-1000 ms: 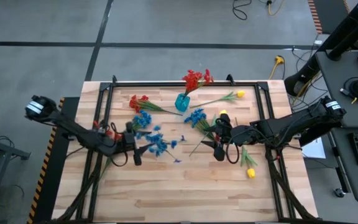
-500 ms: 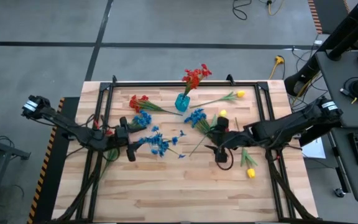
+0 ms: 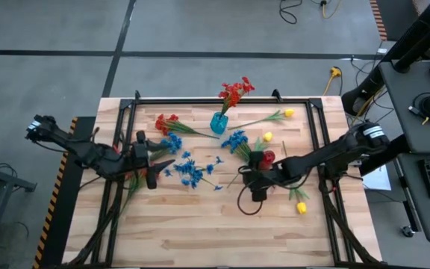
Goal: Sort flowers into vase by color
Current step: Put the middle yellow flower into the red vase
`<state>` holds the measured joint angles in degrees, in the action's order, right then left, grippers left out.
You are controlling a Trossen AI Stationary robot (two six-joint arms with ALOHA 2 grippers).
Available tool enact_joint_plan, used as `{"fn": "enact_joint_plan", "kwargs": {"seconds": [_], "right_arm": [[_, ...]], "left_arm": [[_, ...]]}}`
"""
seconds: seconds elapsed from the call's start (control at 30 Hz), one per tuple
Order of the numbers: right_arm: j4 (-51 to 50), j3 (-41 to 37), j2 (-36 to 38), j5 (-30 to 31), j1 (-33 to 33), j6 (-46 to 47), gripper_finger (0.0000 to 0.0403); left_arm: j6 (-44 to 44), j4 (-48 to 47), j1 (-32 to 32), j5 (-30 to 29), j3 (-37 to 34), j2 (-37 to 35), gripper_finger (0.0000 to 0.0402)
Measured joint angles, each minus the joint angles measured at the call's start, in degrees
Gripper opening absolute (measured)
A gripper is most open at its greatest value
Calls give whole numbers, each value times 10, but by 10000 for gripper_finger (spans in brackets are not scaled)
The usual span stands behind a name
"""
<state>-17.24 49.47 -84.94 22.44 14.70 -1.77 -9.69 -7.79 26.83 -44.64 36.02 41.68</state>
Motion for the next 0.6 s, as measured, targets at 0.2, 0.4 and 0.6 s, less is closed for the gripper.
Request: {"fn": "enact_joint_plan", "kwargs": {"seconds": [0.2,0.4,0.6], "right_arm": [[9,37,-53,1,0,-25,234],[7,69,-103,1,-2,-71,233],[6,74,-124,2,-14,-85,223]], "left_arm": [[-12,-69,0,0,75,7,232],[-12,-74,1,1,115,16,232],[-12,-78,2,2,123,34,232]]}}
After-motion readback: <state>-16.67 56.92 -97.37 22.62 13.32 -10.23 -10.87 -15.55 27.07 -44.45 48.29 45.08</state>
